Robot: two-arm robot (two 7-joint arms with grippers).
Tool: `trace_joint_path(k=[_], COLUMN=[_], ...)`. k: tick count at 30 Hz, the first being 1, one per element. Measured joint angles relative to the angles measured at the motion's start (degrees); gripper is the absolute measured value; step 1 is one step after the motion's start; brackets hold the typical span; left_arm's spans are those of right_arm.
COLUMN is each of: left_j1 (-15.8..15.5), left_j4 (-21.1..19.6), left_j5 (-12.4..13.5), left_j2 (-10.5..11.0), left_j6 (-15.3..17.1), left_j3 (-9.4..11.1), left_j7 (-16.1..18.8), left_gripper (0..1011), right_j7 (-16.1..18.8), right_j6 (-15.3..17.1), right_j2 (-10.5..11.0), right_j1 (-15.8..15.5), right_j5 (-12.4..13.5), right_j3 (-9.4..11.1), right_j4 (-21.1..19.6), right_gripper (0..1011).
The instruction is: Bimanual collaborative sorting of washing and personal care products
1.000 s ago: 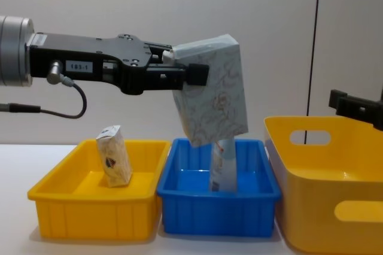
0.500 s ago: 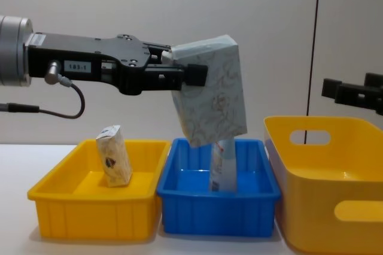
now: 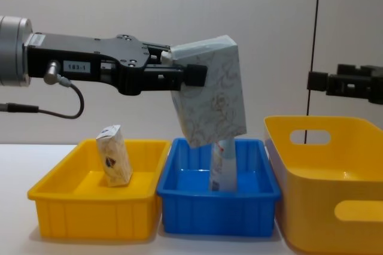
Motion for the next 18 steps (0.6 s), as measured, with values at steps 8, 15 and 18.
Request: trace_joint_path(k=[8, 15, 18], left_j1=[0.0, 0.0, 0.0], left_j4=[0.0, 0.0, 0.0], left_j5=[0.0, 0.0, 0.0], left_j2=[0.0, 0.0, 0.0], left_j6=[0.0, 0.0, 0.0], left_j3=[0.0, 0.0, 0.0], left_j7=[0.0, 0.0, 0.0], left_gripper=[365, 365, 365], right_j7=[5.3, 7.4, 7.5], right_j6=[0.5, 0.7, 0.7], right_j2=[0.8, 1.1, 1.2], right_j1=[4.3, 6.1, 6.3], right_j5=[0.9, 1.3, 1.5], right_j3=[-2.2, -3.2, -3.3], right_j4=[3.8, 5.2, 5.4], right_gripper=[1000, 1000, 1000])
